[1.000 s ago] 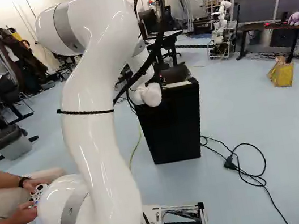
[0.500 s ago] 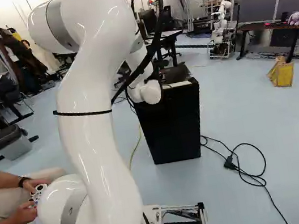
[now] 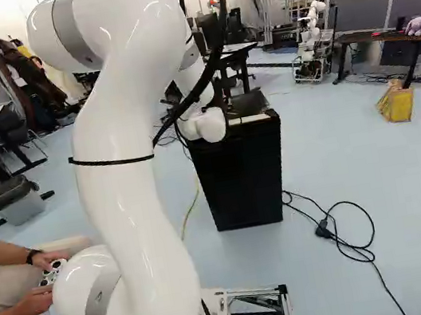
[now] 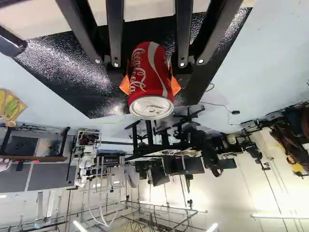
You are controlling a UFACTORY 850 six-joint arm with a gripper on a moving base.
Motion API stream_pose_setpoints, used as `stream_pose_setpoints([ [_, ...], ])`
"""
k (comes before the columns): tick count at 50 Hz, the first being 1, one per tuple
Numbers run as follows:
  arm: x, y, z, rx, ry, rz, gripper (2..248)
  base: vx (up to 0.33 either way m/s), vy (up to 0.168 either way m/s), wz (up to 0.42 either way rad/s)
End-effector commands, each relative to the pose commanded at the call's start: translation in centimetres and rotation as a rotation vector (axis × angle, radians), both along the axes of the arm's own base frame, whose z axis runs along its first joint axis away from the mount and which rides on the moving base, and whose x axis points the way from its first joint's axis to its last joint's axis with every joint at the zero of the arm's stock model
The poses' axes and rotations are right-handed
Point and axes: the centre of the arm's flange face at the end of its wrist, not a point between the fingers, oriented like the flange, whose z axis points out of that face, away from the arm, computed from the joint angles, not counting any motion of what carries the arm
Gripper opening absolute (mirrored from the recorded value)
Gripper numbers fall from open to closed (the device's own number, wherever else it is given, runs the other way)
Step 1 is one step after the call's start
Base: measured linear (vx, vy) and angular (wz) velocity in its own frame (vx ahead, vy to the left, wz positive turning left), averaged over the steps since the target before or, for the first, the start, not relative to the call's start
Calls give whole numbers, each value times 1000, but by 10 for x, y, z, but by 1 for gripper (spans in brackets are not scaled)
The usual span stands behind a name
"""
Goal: Grab a drink from the fridge
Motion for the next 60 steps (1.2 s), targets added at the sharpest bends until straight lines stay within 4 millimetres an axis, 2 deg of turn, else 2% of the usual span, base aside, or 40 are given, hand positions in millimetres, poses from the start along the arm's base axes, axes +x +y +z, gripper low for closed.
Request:
stream_pose_setpoints([
  [16, -7, 5, 3, -3, 7, 0, 98, 0, 0, 0],
  [31, -23, 15, 8, -8, 20, 0, 98, 0, 0, 0],
  [46, -47, 30, 15, -17, 41, 1, 98, 0, 0, 0],
  [60, -78, 47, 21, -28, 66, 2, 98, 0, 0, 0],
])
